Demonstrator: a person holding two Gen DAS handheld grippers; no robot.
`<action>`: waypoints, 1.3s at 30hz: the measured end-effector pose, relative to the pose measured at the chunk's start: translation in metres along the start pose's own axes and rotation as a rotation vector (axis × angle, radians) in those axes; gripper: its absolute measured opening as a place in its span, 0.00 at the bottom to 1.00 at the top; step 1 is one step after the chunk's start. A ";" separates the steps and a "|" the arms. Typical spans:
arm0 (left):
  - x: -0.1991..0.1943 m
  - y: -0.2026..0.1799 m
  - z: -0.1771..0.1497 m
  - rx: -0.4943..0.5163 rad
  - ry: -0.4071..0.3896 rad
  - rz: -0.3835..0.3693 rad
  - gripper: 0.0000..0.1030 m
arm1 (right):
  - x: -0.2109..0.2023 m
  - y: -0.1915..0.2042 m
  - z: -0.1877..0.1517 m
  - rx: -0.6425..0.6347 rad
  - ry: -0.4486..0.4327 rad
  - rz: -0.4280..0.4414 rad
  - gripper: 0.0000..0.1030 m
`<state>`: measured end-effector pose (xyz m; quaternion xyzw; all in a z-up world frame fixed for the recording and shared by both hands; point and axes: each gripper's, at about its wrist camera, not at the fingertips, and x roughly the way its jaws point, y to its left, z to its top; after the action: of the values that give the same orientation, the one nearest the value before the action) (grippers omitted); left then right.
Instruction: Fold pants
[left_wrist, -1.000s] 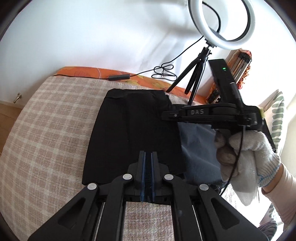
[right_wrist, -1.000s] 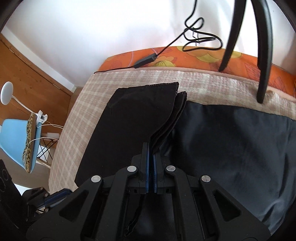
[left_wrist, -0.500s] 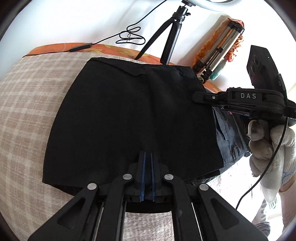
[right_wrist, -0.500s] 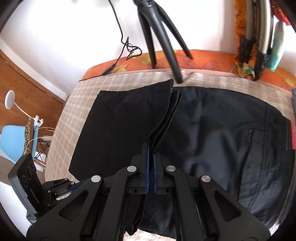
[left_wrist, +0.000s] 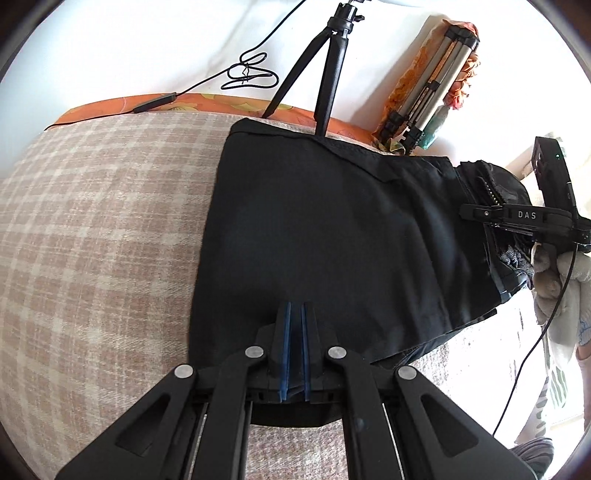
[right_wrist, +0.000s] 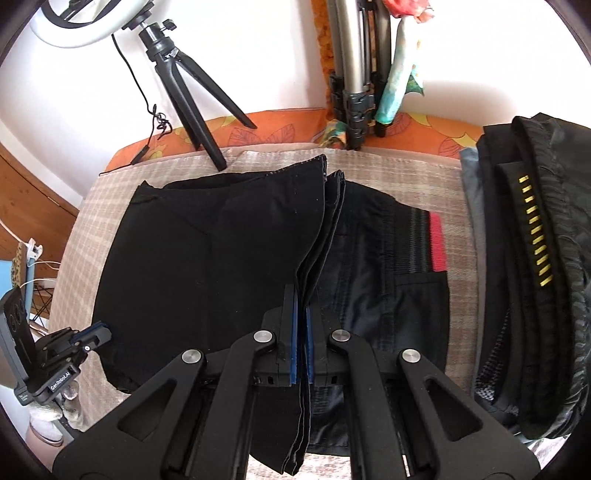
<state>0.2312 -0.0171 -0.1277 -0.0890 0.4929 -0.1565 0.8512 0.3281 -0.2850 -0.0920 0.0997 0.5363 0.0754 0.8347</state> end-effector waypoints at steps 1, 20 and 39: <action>0.000 0.002 0.000 -0.003 -0.001 0.006 0.03 | 0.000 -0.004 0.001 0.006 -0.001 -0.004 0.04; 0.014 0.012 -0.003 0.034 0.036 0.092 0.03 | -0.035 0.059 -0.021 -0.235 -0.180 -0.181 0.41; -0.006 0.031 -0.023 -0.018 0.025 0.042 0.03 | 0.106 0.214 0.045 -0.370 0.026 0.056 0.41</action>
<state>0.2146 0.0141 -0.1438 -0.0841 0.5064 -0.1352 0.8474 0.4093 -0.0569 -0.1140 -0.0415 0.5208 0.1974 0.8295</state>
